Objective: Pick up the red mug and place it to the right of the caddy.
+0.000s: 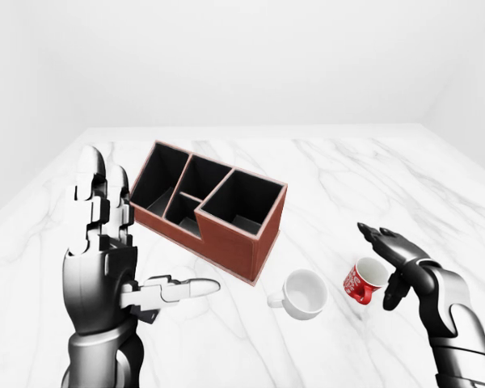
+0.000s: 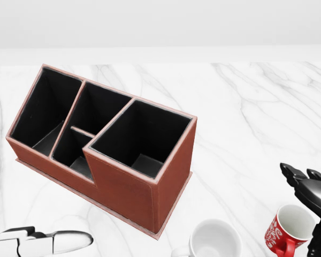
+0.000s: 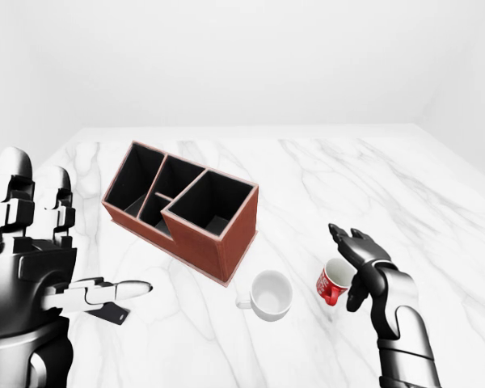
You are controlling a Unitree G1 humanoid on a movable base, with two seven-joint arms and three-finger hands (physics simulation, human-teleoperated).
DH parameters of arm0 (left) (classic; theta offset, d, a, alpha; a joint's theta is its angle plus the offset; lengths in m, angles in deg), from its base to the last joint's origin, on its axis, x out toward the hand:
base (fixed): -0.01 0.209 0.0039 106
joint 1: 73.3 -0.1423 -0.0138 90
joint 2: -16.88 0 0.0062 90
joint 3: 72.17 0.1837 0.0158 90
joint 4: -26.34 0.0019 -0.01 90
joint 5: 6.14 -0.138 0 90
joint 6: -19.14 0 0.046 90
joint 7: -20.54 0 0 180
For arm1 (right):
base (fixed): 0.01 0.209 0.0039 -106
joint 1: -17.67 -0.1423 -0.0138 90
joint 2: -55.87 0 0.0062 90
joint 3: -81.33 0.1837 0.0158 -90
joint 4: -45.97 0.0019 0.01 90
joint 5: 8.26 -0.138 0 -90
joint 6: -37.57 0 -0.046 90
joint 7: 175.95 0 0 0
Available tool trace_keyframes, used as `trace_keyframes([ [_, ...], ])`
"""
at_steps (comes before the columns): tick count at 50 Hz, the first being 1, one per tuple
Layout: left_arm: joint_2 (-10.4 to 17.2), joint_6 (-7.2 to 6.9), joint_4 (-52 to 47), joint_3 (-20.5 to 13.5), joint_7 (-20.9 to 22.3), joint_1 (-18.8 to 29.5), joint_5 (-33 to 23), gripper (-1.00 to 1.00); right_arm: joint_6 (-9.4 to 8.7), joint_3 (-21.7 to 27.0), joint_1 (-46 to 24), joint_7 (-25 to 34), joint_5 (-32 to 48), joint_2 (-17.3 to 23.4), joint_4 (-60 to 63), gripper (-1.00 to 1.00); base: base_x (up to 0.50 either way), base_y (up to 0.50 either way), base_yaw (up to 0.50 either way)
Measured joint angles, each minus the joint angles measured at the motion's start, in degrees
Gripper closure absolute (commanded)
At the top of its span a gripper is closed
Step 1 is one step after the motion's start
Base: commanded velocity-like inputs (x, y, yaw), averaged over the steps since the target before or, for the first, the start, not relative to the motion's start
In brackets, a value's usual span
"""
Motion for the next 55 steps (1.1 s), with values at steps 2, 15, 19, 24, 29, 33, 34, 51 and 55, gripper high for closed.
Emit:
trace_keyframes([
  [2, 0.01, 0.0, 0.08, -0.05, -0.01, 0.07, 0.02, -1.0, 0.13, -0.19, -0.04, -0.34, 0.17, -0.09, -0.45, -1.0, 0.0, 0.0, 0.0],
  [15, 0.02, 0.0, 0.51, 0.02, -0.07, 0.25, -0.1, -1.0, 0.53, -1.78, -0.26, -2.64, 1.23, -0.57, -3.43, -1.0, 0.0, 0.0, 0.0],
  [19, 0.04, 0.0, 0.53, 0.09, -0.09, 0.19, -0.15, -1.0, 0.75, -2.11, -0.12, -3.48, 1.48, -0.58, -4.28, -1.0, 0.0, 0.0, 0.0],
  [24, 0.04, 0.0, 0.45, 0.15, -0.08, 0.02, -0.16, -1.0, 0.94, -2.4, 0.05, -4.2, 1.73, -0.64, -5.02, -1.0, 0.0, 0.0, 0.0],
  [29, 0.03, 0.0, 0.01, 0.07, -0.01, -0.17, -0.09, -1.0, 0.97, -2.53, 0.26, -4.59, 1.86, -0.71, -5.27, -1.0, 0.0, 0.0, 0.0],
  [33, 0.01, 0.0, -0.38, 0.05, 0.04, -0.32, -0.06, -1.0, 1.13, -2.62, 0.52, -5.1, 1.97, -0.78, -5.69, -1.0, 0.0, 0.0, 0.0],
  [34, 0.01, 0.0, -0.48, 0.04, 0.05, -0.35, -0.06, -1.0, 1.17, -2.64, 0.59, -5.22, 2.0, -0.78, -5.79, -1.0, 0.0, 0.0, 0.0],
  [51, -0.02, 0.0, -1.25, 0.34, 0.0, -0.57, -0.14, -1.0, 0.63, -1.96, 1.45, -4.27, 0.69, -0.62, -4.59, 1.0, 0.0, 0.0, 0.0],
  [55, 0.0, 0.0, -1.3, 0.46, -0.03, -0.59, -0.16, -1.0, 0.64, -1.67, 1.48, -3.58, 0.73, -0.52, -4.02, 1.0, 0.0, 0.0, 0.0],
])
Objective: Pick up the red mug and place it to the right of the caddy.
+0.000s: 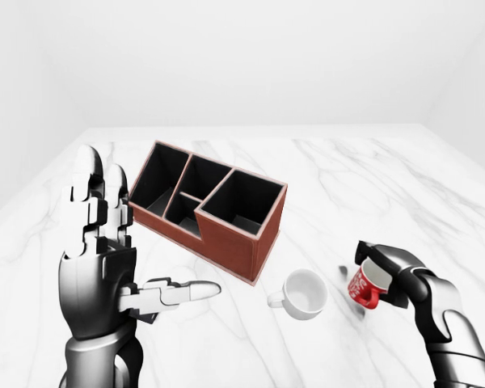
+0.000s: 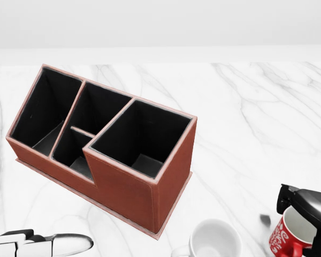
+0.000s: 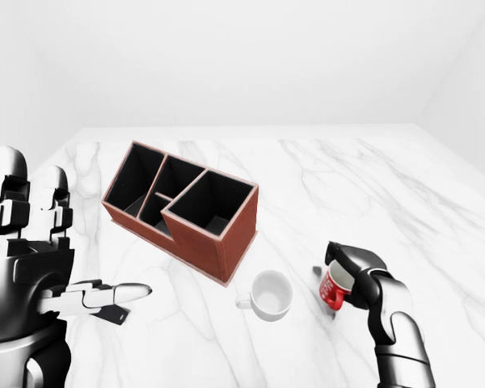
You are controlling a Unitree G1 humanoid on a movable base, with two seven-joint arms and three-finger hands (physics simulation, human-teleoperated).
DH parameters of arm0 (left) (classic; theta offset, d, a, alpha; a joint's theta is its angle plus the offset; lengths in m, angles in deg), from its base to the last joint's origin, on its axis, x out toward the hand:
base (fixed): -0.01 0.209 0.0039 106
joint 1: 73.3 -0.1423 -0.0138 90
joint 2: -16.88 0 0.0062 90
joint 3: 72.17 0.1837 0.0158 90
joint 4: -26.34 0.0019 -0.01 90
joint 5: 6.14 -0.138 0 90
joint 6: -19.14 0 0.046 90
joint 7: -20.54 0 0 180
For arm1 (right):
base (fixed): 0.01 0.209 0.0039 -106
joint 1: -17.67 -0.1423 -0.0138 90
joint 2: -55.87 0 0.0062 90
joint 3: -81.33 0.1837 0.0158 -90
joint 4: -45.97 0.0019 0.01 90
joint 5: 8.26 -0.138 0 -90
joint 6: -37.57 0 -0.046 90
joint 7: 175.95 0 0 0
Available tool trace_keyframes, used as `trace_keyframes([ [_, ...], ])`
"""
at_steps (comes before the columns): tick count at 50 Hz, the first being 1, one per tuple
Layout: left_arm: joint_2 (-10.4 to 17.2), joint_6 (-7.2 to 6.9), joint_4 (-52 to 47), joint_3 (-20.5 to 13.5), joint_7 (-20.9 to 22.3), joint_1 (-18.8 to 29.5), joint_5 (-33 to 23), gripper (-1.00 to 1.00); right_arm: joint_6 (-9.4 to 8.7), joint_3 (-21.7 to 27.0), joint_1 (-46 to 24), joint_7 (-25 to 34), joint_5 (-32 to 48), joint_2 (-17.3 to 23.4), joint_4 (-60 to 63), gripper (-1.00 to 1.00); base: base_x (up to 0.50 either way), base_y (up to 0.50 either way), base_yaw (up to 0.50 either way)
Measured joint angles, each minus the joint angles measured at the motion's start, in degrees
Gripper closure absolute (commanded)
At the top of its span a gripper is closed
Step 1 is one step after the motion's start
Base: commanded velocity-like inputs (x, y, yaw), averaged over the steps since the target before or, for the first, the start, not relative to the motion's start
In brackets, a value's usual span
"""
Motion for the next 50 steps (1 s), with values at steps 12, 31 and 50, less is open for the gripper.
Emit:
trace_keyframes([
  [12, 0.03, 0.0, -0.47, 0.07, 0.04, -0.12, 0.12, -1.0, -0.12, 1.22, 0.79, 2.58, -0.14, -0.05, 3.24, 1.0, 0.0, 0.0, 0.0],
  [31, 0.0, 0.0, -1.53, 0.21, 0.09, -0.65, 0.31, -1.0, -4.64, 5.11, -2.73, 6.94, -2.97, 1.54, 14.48, 1.0, 0.0, 0.0, 0.0],
  [50, -0.03, 0.0, -2.73, 0.05, 0.29, -0.95, 0.52, -1.0, -7.95, 2.45, -13.33, 6.86, -4.81, 3.2, 17.77, 1.0, 0.0, 0.0, 0.0],
])
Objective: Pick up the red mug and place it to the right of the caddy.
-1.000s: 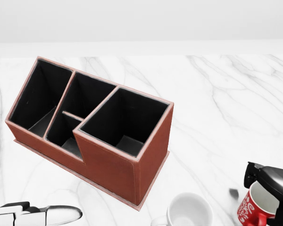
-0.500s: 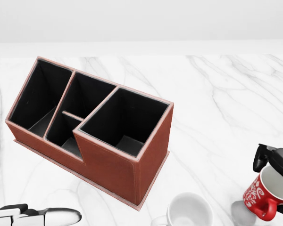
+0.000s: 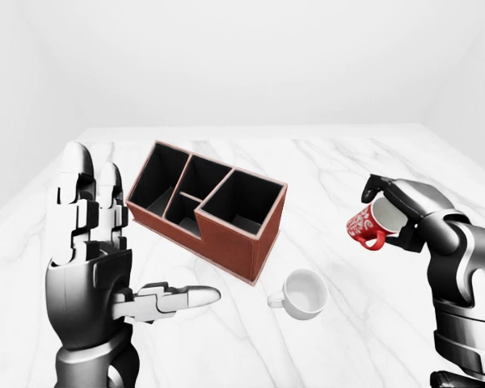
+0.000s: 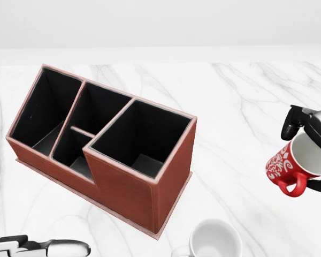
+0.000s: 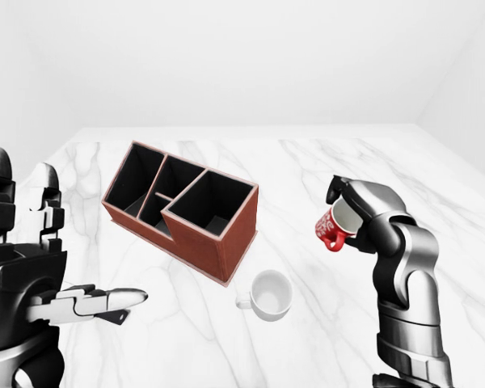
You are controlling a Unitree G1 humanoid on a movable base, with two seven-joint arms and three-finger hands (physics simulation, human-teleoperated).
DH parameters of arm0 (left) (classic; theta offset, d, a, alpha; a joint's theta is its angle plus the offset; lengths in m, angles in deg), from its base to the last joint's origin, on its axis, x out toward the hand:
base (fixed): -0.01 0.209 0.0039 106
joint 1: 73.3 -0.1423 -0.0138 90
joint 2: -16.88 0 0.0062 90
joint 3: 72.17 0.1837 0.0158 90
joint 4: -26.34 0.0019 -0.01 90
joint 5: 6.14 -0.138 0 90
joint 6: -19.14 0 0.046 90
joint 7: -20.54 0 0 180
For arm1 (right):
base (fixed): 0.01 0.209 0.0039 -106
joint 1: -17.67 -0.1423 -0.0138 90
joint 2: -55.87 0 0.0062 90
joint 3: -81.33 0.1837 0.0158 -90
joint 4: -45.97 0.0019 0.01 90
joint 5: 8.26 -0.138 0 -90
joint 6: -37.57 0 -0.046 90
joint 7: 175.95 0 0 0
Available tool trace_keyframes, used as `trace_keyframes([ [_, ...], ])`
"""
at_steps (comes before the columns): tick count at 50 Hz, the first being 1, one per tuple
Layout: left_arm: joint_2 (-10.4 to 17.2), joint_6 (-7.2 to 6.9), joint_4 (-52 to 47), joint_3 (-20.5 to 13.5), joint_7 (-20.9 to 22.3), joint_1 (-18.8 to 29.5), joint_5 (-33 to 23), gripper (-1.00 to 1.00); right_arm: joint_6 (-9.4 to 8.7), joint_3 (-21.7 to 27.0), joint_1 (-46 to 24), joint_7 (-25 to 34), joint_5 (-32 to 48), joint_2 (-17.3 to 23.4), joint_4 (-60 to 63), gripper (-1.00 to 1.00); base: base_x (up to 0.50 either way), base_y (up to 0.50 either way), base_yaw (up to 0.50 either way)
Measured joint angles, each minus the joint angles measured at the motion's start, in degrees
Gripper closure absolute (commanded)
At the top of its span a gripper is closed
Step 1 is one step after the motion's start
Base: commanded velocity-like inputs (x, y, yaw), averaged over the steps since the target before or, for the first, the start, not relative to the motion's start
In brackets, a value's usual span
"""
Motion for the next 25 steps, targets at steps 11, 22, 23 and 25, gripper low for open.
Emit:
trace_keyframes([
  [11, -0.03, 0.0, -0.48, 0.03, 0.04, -0.15, 0.01, -1.0, 0.01, -3.73, -3.13, 0.0, 1.02, -2.76, 0.57, 1.0, 0.0, 0.0, 0.0],
  [22, 0.0, 0.0, -0.74, 0.31, -0.04, -0.27, -0.05, -1.0, 0.0, -7.15, -5.4, 0.0, 2.86, -5.85, -1.51, 1.0, 0.0, 0.0, 0.0],
  [23, 0.01, 0.0, -0.76, 0.3, -0.04, -0.26, -0.04, -1.0, 0.0, -7.44, -5.62, 0.0, 3.0, -6.11, -1.92, 1.0, 0.0, 0.0, 0.0],
  [25, 0.01, 0.0, -0.79, 0.26, -0.03, -0.24, 0.0, -1.0, 0.0, -8.02, -6.05, 0.0, 3.29, -6.68, -2.87, 1.0, 0.0, 0.0, 0.0],
])
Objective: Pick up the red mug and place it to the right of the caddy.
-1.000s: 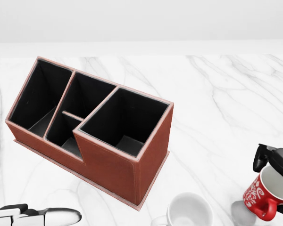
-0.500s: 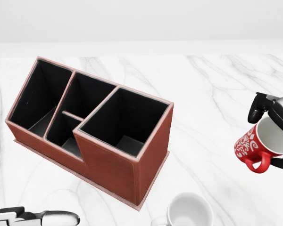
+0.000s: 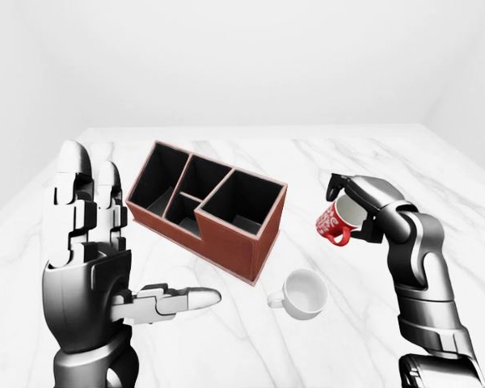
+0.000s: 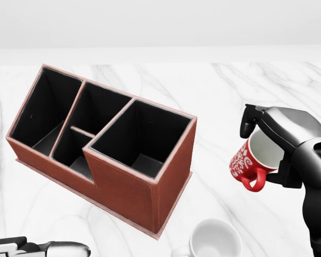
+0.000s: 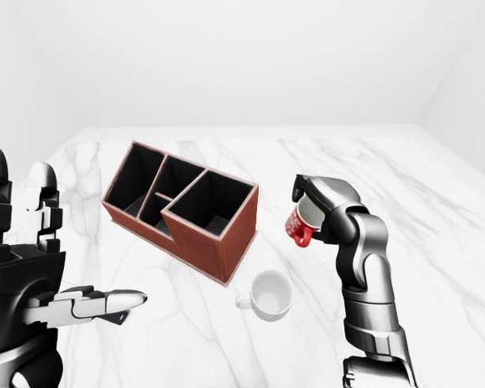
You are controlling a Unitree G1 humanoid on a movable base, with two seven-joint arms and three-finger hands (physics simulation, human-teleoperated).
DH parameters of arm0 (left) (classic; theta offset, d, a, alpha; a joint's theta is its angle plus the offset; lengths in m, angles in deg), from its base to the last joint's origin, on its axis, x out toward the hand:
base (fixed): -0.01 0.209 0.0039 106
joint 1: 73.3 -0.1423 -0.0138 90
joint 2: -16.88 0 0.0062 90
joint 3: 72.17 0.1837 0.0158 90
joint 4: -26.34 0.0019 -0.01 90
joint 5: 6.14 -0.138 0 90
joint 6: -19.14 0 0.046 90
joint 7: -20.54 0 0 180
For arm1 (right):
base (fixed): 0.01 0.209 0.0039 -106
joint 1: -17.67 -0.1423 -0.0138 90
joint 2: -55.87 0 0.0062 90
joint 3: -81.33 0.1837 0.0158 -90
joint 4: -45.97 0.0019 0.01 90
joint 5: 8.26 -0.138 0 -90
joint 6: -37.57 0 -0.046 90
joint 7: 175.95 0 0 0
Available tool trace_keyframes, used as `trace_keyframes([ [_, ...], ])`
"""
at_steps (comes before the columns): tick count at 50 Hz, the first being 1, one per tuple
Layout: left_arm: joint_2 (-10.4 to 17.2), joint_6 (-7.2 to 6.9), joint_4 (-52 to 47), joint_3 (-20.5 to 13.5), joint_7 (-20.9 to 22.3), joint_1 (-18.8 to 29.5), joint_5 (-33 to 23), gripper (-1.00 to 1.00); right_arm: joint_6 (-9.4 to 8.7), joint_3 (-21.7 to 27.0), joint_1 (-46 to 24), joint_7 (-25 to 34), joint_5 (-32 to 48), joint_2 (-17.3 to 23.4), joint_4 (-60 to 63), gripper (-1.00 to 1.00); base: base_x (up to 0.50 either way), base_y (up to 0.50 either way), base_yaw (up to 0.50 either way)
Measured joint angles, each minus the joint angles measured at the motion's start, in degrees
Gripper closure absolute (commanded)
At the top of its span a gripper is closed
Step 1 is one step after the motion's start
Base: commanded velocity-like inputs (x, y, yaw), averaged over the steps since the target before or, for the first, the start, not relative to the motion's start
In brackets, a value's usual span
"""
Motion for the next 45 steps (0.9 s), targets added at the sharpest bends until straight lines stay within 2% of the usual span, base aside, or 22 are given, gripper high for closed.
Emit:
trace_keyframes([
  [12, -0.04, 0.0, -0.51, -0.26, 0.14, -0.07, 0.18, -1.0, 0.0, -3.17, -2.45, 0.0, 1.56, -2.68, -6.99, 1.0, 0.0, 0.0, 0.0],
  [25, -0.1, 0.0, -1.33, -0.36, 0.33, -0.52, 0.37, -1.0, 0.0, -5.06, -4.53, -0.48, 3.31, -3.87, -13.8, 1.0, 0.0, 0.0, 0.0],
  [45, -0.15, 0.0, -1.76, -0.5, 0.57, -0.72, 0.5, -1.0, 0.0, -7.05, -9.18, -8.0, 3.55, -5.08, -24.8, 1.0, 0.0, 0.0, 0.0],
])
